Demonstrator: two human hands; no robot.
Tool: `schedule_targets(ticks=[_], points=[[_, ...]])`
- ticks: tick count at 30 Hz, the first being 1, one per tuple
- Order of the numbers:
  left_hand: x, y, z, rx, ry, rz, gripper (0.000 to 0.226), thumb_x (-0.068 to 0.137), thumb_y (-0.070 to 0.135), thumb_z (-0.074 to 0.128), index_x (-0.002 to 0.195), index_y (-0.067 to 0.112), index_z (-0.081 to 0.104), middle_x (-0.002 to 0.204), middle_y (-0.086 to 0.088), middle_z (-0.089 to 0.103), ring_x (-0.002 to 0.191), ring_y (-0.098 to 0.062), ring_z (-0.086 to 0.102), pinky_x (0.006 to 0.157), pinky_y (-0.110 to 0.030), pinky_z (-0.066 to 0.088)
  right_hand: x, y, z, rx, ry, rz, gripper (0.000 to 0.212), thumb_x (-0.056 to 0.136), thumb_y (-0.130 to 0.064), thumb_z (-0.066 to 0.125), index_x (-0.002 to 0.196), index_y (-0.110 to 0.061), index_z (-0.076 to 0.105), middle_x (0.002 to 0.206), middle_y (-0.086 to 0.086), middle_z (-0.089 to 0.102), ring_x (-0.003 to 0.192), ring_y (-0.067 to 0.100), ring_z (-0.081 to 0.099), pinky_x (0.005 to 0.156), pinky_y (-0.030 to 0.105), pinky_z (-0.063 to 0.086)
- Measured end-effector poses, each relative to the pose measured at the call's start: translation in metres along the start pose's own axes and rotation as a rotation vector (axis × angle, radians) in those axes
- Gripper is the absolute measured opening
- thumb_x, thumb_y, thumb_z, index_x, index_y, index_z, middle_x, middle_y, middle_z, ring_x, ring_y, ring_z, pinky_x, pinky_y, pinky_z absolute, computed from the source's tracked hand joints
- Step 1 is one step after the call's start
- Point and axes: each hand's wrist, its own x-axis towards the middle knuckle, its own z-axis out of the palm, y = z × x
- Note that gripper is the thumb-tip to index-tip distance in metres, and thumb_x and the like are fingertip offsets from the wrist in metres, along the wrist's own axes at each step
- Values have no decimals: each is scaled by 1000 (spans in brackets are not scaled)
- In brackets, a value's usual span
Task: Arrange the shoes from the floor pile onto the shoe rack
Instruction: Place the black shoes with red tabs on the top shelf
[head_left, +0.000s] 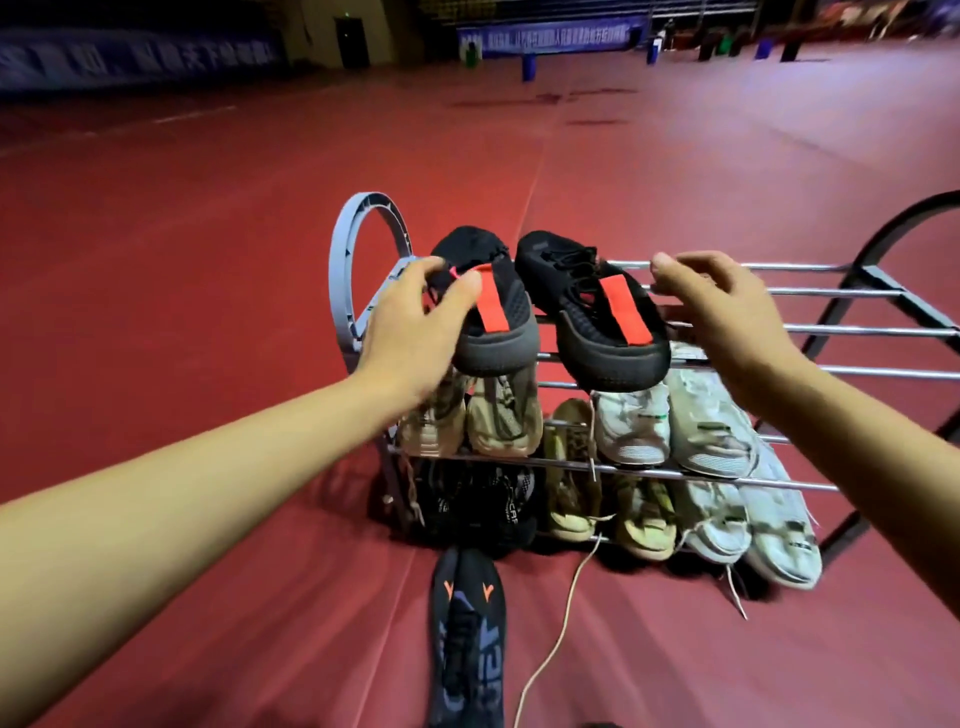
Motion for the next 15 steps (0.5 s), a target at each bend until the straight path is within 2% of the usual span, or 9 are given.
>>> schedule_targets(ticks=[2, 3, 5, 6, 8, 10, 11, 13, 15], points=[[-21, 0, -2, 130, -79, 239, 72, 80, 67, 62, 141, 30, 52, 138, 5, 55, 128, -10, 50, 109, -31, 38, -29, -9, -8, -59, -171, -105, 42, 86, -40, 77, 123, -26, 64, 119, -5, 71, 102, 5, 69, 82, 23, 55], [-27, 0, -2, 178, -113, 287, 85, 75, 72, 63, 147, 30, 46, 147, 5, 49, 136, -10, 44, 113, -31, 35, -39, -12, -7, -174, -238, -165, 46, 84, -35, 81, 126, -29, 63, 121, -10, 70, 107, 1, 67, 87, 20, 54], [-28, -2, 2, 241, -142, 271, 100, 68, 79, 64, 151, 28, 41, 156, 4, 40, 144, -12, 37, 118, -38, 32, -50, -15, 0, -438, -254, -285, 50, 77, -35, 85, 124, -30, 67, 118, -16, 71, 106, 0, 67, 95, 25, 53], [-26, -3, 4, 246, -134, 252, 100, 68, 77, 66, 151, 25, 43, 156, 3, 41, 144, -14, 38, 118, -39, 33, -50, -18, 5, -491, -236, -304, 49, 75, -38, 87, 121, -29, 71, 113, -16, 73, 104, 1, 68, 95, 31, 54], [-26, 3, 5, 257, -96, 278, 82, 73, 64, 74, 140, 19, 56, 143, 3, 55, 133, -15, 49, 110, -36, 40, -50, -24, 15, -503, -198, -315, 49, 72, -40, 89, 115, -24, 75, 108, -20, 71, 98, 3, 68, 92, 33, 55], [-25, 5, 2, 246, -40, 281, 56, 77, 50, 79, 122, 18, 66, 119, 8, 66, 114, -12, 60, 96, -30, 45, -49, -26, 27, -538, -147, -326, 51, 70, -41, 89, 113, -16, 77, 103, -21, 63, 96, 5, 64, 88, 24, 50], [-24, 5, -2, 255, -14, 259, 52, 78, 47, 80, 119, 17, 68, 115, 9, 68, 109, -11, 61, 93, -27, 45, -50, -27, 34, -535, -126, -337, 50, 70, -42, 89, 110, -14, 77, 101, -19, 63, 95, 5, 63, 83, 18, 47], [-20, 3, -12, 296, 23, 225, 54, 77, 47, 79, 120, 16, 70, 117, 3, 72, 112, -16, 64, 97, -30, 47, -50, -24, 52, -500, -112, -354, 44, 71, -45, 88, 103, -16, 78, 98, -14, 68, 91, 7, 64, 75, 15, 42], [-16, 3, -20, 328, 45, 205, 50, 77, 43, 78, 118, 15, 70, 116, -2, 74, 113, -22, 65, 97, -36, 49, -49, -23, 69, -480, -97, -344, 43, 70, -50, 85, 99, -20, 77, 100, -8, 71, 98, 13, 66, 79, 24, 46]])
